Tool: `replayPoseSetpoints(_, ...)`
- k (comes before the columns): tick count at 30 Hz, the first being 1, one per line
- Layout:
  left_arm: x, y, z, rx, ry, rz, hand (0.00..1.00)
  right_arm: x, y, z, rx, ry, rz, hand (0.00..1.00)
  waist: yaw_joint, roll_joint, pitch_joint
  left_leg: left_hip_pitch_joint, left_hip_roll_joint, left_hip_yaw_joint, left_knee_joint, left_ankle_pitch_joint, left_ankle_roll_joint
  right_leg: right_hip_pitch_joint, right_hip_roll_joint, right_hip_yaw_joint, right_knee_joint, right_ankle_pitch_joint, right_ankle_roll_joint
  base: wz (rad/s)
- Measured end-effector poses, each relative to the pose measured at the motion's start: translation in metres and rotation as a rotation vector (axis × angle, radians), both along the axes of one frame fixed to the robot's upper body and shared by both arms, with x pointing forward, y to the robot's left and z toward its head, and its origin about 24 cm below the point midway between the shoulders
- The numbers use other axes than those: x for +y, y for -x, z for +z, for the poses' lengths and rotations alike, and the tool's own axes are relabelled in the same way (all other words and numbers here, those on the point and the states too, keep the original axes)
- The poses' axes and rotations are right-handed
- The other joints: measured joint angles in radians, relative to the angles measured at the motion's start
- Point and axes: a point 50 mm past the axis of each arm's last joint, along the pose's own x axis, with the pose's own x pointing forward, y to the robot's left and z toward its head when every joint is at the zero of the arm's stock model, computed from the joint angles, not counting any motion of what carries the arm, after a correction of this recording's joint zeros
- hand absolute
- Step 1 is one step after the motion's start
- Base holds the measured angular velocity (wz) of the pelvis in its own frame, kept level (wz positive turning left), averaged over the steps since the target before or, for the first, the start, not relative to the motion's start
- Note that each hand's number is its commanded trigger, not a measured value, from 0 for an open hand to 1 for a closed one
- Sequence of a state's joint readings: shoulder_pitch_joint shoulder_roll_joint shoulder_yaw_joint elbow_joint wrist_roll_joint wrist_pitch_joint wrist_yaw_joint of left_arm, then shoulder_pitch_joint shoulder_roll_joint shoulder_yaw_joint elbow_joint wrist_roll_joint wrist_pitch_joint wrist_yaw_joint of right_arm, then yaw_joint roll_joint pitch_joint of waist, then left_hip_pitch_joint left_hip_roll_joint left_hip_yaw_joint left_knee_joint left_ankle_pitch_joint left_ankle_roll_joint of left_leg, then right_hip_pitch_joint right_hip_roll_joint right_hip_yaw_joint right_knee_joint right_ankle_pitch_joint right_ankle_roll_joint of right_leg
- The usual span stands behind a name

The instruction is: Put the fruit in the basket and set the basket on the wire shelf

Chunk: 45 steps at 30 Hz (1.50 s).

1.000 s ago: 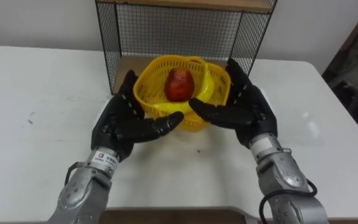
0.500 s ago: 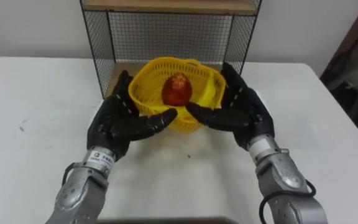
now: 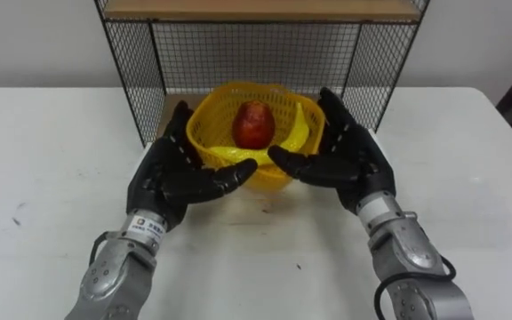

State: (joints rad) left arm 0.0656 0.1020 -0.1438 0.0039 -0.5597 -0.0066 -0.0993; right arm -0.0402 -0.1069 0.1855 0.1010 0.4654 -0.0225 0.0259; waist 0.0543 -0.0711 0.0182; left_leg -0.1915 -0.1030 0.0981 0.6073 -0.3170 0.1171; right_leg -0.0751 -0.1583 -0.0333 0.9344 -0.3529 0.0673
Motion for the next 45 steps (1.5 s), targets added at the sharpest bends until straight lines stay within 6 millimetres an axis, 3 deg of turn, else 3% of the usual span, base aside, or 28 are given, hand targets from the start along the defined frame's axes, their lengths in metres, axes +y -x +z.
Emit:
replayPoseSetpoints(1,-0.001,-0.001,0.002,-0.007,0.001,-0.003,0.0,-0.001,0.0,0.0,-0.003,0.01,-0.003,0.0,-0.002,0.008,0.0033,0.022,0.004,-0.012,-0.017,-0.002,0.003,-0.028,0.008,-0.001,0.047,0.049,-0.001,0.05)
replayPoseSetpoints(2,-0.001,-0.001,0.002,-0.01,-0.001,-0.003,0.0,-0.002,0.0,0.001,-0.006,0.015,-0.004,0.0,-0.003,0.011,0.0039,0.032,0.005,-0.022,-0.029,-0.002,0.003,-0.04,0.016,-0.002,0.048,0.046,-0.001,0.12)
replayPoseSetpoints(4,-0.001,-0.009,0.011,-0.044,-0.008,0.006,0.0,-0.001,-0.006,0.008,-0.039,0.003,-0.007,0.0,-0.021,0.031,0.0234,0.04,0.025,-0.044,-0.043,0.003,0.004,-0.1,0.066,-0.023,-0.081,-0.026,-0.025,0.25)
replayPoseSetpoints(5,-0.001,-0.01,0.012,-0.051,-0.008,0.006,0.0,-0.002,-0.007,0.009,-0.044,0.005,-0.007,0.0,-0.022,0.032,0.0243,0.04,0.025,-0.045,-0.045,0.005,0.004,-0.113,0.073,-0.026,-0.138,-0.028,-0.028,0.17)
replayPoseSetpoints(6,-0.002,-0.012,0.014,-0.058,-0.008,0.007,0.0,-0.001,-0.009,0.012,-0.053,0.011,-0.005,0.0,-0.023,0.032,0.0239,0.044,0.019,-0.042,-0.045,0.005,0.004,-0.126,0.078,-0.033,-0.257,-0.02,-0.034,0.13)
replayPoseSetpoints(7,-0.002,-0.013,0.014,-0.057,-0.004,0.012,0.0,-0.002,-0.009,0.012,-0.055,0.024,-0.005,0.0,-0.035,0.037,0.0212,0.051,0.014,-0.049,-0.047,0.005,0.004,-0.13,0.085,-0.029,-0.302,0.047,-0.06,0.11)
replayPoseSetpoints(9,-0.003,-0.013,0.014,-0.057,0.0,0.015,0.0,-0.002,-0.009,0.011,-0.054,0.031,-0.005,0.0,-0.037,0.051,0.0131,0.069,0.026,-0.054,-0.085,0.018,-0.008,-0.096,0.104,-0.032,-0.366,0.075,-0.069,-0.02)
replayPoseSetpoints(11,-0.003,-0.013,0.014,-0.055,-0.001,0.016,0.0,-0.004,-0.009,0.011,-0.052,0.027,-0.007,0.0,-0.037,0.046,0.0099,0.101,0.035,-0.055,-0.128,0.035,-0.016,-0.068,0.117,-0.03,-0.419,0.1,-0.071,-0.12)
replayPoseSetpoints(13,-0.004,-0.013,0.014,-0.055,-0.009,0.016,0.0,-0.004,-0.009,0.011,-0.052,0.024,-0.007,0.0,-0.041,0.035,-0.0004,0.124,0.049,-0.055,-0.165,0.051,-0.026,-0.039,0.134,-0.031,-0.477,0.13,-0.076,-0.13)
replayPoseSetpoints(16,-0.005,-0.013,0.014,-0.057,-0.023,0.014,0.0,-0.004,-0.009,0.011,-0.052,0.023,-0.008,0.0,-0.047,0.03,-0.0057,0.136,0.065,-0.056,-0.188,0.063,-0.034,-0.008,0.147,-0.045,-0.538,0.162,-0.084,-0.04)
replayPoseSetpoints(21,-0.006,-0.018,0.013,-0.053,-0.038,0.012,0.0,-0.002,-0.01,0.011,-0.049,-0.002,-0.01,0.0,-0.049,0.035,-0.0024,0.152,0.075,-0.053,-0.219,0.08,-0.04,0.02,0.161,-0.045,-0.594,0.196,-0.094,-0.04)
replayPoseSetpoints(27,-0.007,-0.029,0.002,0.005,-0.055,0.003,0.0,-0.002,-0.016,0.013,-0.047,-0.001,-0.018,0.0,-0.047,0.045,0.0057,0.168,0.073,-0.046,-0.243,0.09,-0.043,0.024,0.162,-0.029,-0.594,0.197,-0.096,-0.02)
replayPoseSetpoints(34,-0.011,-0.031,-0.021,0.139,-0.007,0.002,0.0,-0.003,-0.017,-0.01,0.069,0.02,-0.031,0.0,-0.048,0.058,0.0141,0.185,0.076,-0.053,-0.249,0.095,-0.044,0.055,0.163,-0.043,-0.622,0.209,-0.097,0.02)
replayPoseSetpoints(40,-0.012,-0.028,-0.037,0.228,-0.004,0.003,0.0,0.0,-0.017,-0.018,0.131,0.02,-0.042,0.0,-0.044,0.059,0.0138,0.188,0.074,-0.053,-0.264,0.104,-0.043,0.057,0.161,-0.045,-0.631,0.216,-0.1,0.0)
replayPoseSetpoints(45,-0.013,-0.035,-0.038,0.26,-0.009,0.004,0.0,0.001,-0.026,-0.022,0.173,0.002,-0.052,0.0,-0.041,0.059,0.0137,0.213,0.073,-0.058,-0.284,0.114,-0.044,0.085,0.161,-0.052,-0.656,0.224,-0.098,0.03)
